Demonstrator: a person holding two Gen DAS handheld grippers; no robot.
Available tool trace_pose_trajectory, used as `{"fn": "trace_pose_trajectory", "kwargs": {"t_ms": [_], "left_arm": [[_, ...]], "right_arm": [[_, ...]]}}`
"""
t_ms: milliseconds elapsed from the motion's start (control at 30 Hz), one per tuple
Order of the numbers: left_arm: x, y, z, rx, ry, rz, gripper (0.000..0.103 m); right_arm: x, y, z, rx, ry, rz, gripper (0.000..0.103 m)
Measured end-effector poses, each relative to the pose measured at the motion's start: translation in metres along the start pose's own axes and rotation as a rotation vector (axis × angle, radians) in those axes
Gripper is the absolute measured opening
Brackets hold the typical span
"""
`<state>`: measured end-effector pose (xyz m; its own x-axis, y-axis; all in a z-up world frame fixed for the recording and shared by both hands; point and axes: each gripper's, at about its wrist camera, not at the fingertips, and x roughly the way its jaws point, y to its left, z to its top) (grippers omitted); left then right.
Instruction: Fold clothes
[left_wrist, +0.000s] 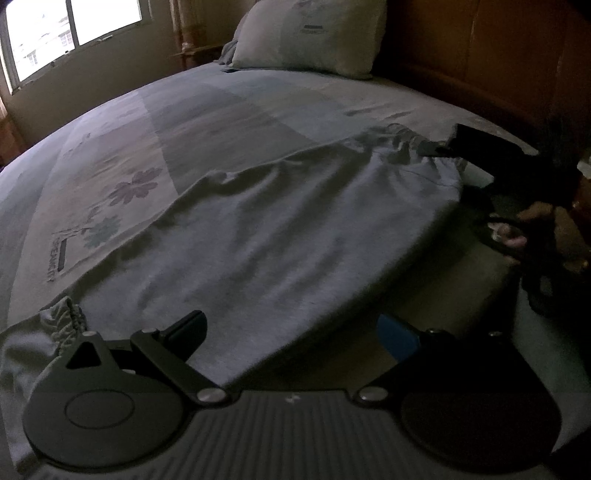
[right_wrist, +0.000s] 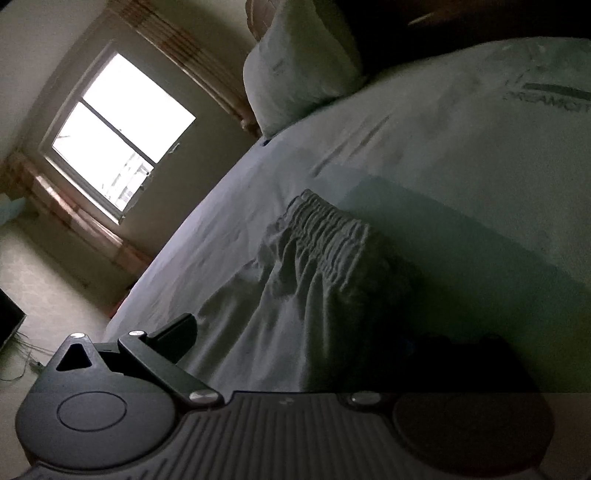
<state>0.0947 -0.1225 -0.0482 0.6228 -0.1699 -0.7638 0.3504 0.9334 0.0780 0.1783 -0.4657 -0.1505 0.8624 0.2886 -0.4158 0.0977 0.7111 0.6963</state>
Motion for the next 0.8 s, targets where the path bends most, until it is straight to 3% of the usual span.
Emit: {"fn": "trace_pose_trajectory", "kwargs": {"t_ms": [233,367,800], "left_arm": [[0.0,0.004,-0.004,-0.026,0.002,0.015,0.099],[0.005,0.009,-0.003,-0.041,0.014,0.028,0.099],[0.007,0.004,0.002,-0.029,0.021,0.03,0.099]], "right_arm": [[0.0,0.006,-0.007,-0.008,0.018,0.018,0.103],[0.006,0.01,-0.011,-0.081,0.03,0.02,0.103],[0.016,-0.012,0.009,0.001,-0.053,0.146,0.103]]}}
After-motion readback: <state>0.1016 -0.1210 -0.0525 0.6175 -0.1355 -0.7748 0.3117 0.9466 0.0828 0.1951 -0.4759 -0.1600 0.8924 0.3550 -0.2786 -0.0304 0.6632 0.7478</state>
